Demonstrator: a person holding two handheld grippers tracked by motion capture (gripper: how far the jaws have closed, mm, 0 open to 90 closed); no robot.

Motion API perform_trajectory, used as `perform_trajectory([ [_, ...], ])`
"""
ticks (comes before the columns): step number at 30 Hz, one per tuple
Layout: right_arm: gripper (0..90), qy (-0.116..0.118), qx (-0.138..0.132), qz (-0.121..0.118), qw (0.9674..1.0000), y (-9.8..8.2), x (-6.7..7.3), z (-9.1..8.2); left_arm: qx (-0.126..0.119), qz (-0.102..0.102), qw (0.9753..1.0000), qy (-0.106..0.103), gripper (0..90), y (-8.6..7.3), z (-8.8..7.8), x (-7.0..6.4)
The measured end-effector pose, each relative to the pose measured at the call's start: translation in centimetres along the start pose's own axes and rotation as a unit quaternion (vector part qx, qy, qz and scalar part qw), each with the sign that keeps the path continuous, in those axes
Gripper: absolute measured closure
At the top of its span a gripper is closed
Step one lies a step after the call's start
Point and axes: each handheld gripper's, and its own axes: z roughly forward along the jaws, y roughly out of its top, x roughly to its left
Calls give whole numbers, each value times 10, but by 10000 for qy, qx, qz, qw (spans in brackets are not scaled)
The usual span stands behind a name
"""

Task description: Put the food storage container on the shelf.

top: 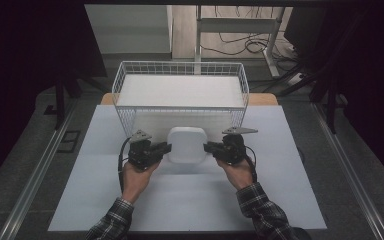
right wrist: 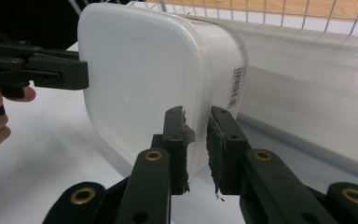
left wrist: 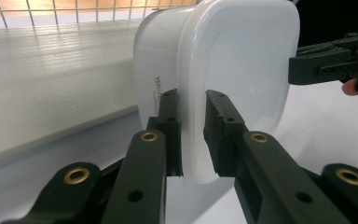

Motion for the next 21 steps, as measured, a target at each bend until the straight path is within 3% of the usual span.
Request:
perform_trajectory([
  [13,765,-150,141,119,9997,12,-20,29,101,-275,9994,160,773,6,24,18],
  [21,762,-61,145,276,9995,14,-27,37,87,-373,9990,244,765,8,32,24],
])
